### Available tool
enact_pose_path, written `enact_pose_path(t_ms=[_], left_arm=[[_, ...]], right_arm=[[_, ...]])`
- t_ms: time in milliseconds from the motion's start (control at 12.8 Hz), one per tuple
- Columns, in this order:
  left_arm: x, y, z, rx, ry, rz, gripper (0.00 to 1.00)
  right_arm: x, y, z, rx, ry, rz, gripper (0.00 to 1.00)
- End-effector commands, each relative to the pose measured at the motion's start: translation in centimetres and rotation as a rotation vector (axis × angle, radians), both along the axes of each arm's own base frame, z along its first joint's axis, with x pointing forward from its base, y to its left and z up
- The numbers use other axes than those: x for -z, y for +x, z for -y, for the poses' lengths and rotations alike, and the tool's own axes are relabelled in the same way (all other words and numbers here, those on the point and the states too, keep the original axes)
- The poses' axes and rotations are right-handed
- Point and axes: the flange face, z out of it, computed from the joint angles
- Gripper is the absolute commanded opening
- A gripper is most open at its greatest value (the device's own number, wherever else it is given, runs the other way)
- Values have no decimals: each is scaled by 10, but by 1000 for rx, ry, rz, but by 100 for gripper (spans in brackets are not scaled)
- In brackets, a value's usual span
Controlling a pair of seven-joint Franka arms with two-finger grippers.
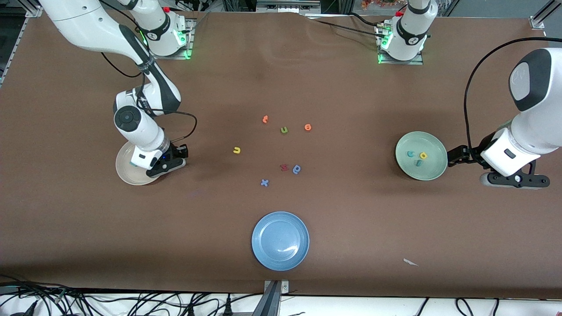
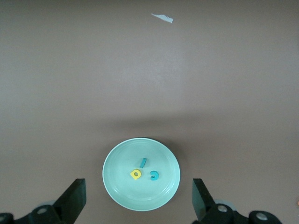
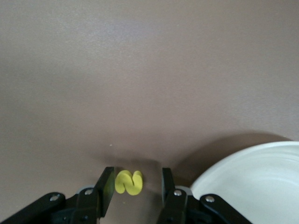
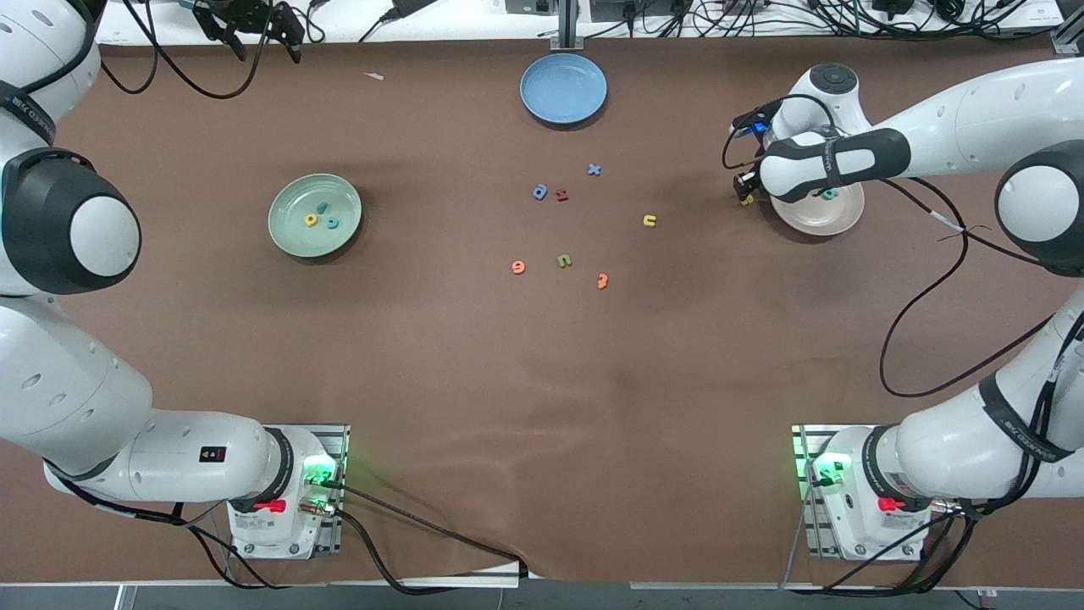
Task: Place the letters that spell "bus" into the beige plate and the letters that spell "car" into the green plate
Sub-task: 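Lower the yellow s onto the beige plate and open the right gripper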
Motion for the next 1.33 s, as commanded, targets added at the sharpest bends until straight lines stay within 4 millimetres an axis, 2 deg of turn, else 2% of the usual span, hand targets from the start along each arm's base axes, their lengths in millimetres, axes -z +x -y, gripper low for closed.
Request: enact_pose_path(t_ms=[0,391,940,1018,1253], left_arm=[[-28,2,2,32,-28,41,100],[-25,1,4,34,-26,28,100],[-26,2,-1,31,-26,32,100],[-26,2,1,34,-25,32,100],[-27,2,3,31,-32,34,100]], right_arm=[[5,-6,-7,17,5,-5,49],[13,-13,-5,16,8,-10,48],[10,-13,-5,11,6,-10,16],[5,-12,-5,8,4,-5,14],[-38,-9,1,-21,-51,-34,15]])
